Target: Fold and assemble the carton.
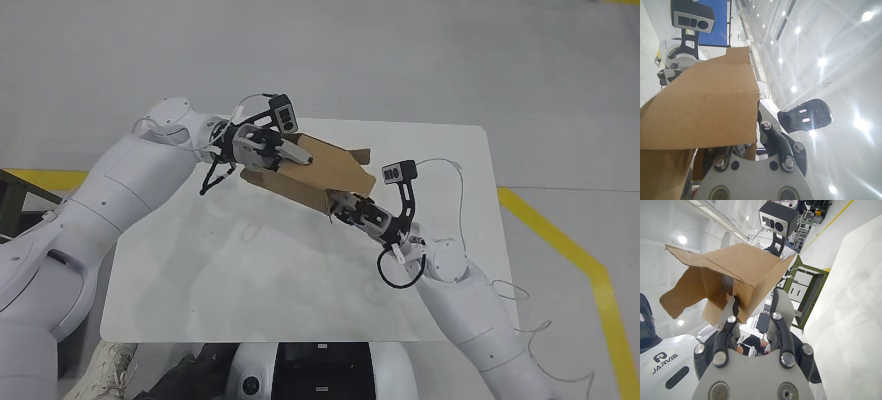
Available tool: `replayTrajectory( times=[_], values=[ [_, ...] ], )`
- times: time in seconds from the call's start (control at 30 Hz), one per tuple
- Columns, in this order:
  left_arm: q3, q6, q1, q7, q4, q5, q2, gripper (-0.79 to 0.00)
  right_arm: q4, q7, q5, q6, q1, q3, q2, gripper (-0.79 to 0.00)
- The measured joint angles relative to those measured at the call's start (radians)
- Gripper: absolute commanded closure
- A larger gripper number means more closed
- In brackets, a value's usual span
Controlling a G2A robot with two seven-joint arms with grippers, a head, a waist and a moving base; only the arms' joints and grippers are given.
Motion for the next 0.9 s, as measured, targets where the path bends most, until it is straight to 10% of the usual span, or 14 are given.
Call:
replayTrajectory(
  times=[0.47, 0.9],
  values=[
    [0.003, -0.041, -0.007, 0.0, 0.026, 0.065, -0.001, 0.0, -0.032, -0.055, -0.061, 0.039, -0.02, 0.019, 0.003, -0.049],
    [-0.001, -0.051, -0.007, 0.0, 0.022, 0.082, 0.001, 0.0, -0.039, -0.08, -0.087, 0.078, -0.019, 0.015, 0.001, 0.0]
  ],
)
